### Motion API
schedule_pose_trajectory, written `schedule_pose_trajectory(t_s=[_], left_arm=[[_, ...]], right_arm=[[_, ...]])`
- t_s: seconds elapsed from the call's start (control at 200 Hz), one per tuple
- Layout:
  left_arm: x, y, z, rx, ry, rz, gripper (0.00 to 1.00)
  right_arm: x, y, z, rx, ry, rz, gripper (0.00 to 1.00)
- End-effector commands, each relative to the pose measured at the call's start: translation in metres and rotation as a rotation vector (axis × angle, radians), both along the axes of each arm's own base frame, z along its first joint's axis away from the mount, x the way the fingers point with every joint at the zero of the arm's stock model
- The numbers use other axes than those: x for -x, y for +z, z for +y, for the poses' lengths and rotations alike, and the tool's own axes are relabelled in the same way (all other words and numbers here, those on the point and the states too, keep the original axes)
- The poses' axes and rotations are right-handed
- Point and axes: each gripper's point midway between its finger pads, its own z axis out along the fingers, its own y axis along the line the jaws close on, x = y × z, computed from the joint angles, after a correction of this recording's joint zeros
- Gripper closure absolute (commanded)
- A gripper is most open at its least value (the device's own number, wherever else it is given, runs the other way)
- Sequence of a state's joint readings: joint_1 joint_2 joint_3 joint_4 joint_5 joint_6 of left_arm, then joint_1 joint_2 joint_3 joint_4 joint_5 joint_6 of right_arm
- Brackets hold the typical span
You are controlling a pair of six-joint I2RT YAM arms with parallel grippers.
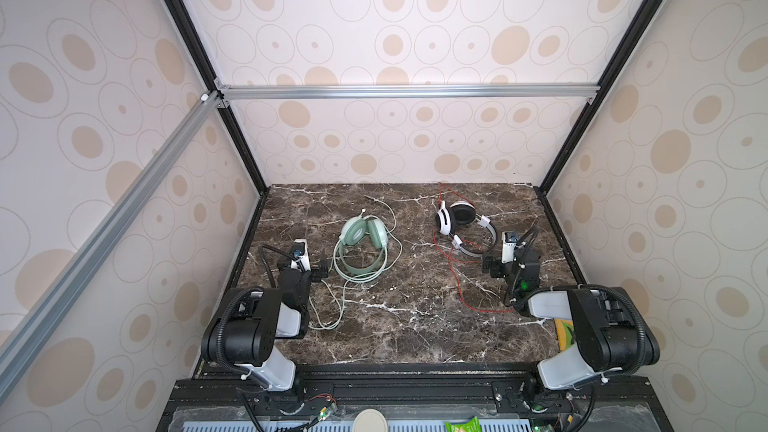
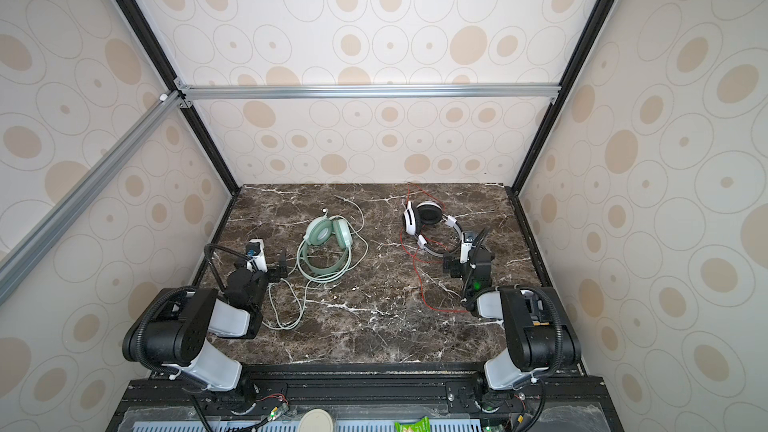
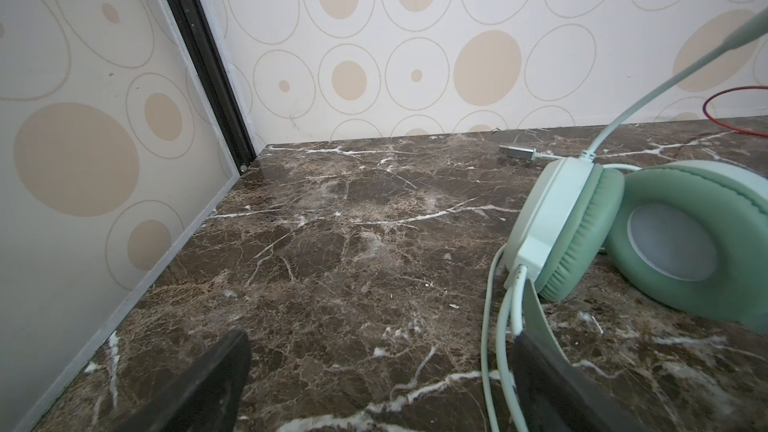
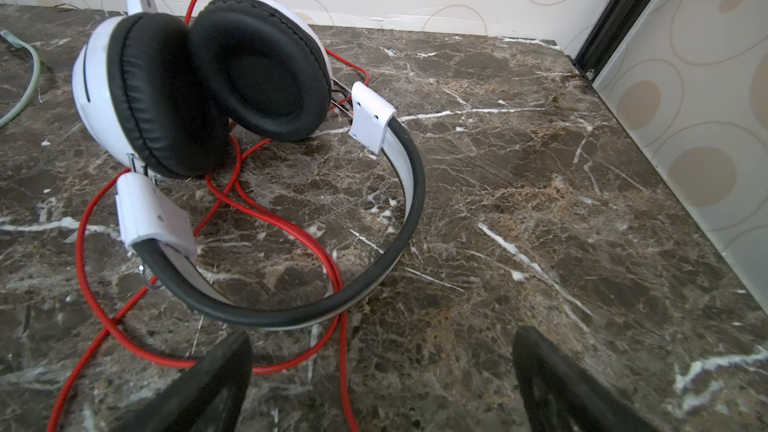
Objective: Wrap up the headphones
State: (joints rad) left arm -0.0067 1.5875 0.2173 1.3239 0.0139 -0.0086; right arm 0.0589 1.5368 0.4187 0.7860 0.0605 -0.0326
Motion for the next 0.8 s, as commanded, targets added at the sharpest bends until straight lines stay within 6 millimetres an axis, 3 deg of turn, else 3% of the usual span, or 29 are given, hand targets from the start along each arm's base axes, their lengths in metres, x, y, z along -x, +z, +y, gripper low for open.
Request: schedule_pose_trajectory(t_s=[0.0,0.34,0.445,0.525,0.565,0.63,0.68,0.745,0.795], left_arm=[[-0.005,0.011,0.002,-0.004,0.003,-0.035,0.02],[-0.002,0.014,0.002,-0.002,0.004,-0.048,0.02],[0.016,0.051,0.02,-0.003,0.18,-0.088,0.02],[0.031,0.115,0.034,0.265,0.295,-0.198,0.02],[0.037,0.149,0.018,0.332,0.193,-0.265,0.02],[0.045,0.189,-0.021,0.396,0.014,-0.301,0.02],[0.047,0.198,-0.058,0.386,-0.093,-0.227,0.02],[0.051,0.197,-0.106,0.322,-0.217,-0.104,0.02],[0.055,0.182,-0.121,0.329,-0.248,0.026,0.02]], right_arm=[[-0.001,0.003,0.001,0.015,0.004,-0.015,0.0],[-0.002,0.004,-0.002,0.001,-0.014,-0.019,0.0],[0.02,0.041,0.005,0.021,0.006,-0.122,0.0],[0.03,0.072,0.005,-0.07,-0.035,-0.121,0.0],[0.029,0.086,-0.007,-0.209,-0.153,-0.162,0.0],[0.036,0.087,-0.032,-0.431,-0.393,-0.16,0.0],[0.041,0.09,-0.033,-0.518,-0.407,-0.121,0.0],[0.04,0.108,-0.001,-0.561,-0.175,-0.108,0.0],[0.044,0.117,0.018,-0.621,-0.077,-0.092,0.0]])
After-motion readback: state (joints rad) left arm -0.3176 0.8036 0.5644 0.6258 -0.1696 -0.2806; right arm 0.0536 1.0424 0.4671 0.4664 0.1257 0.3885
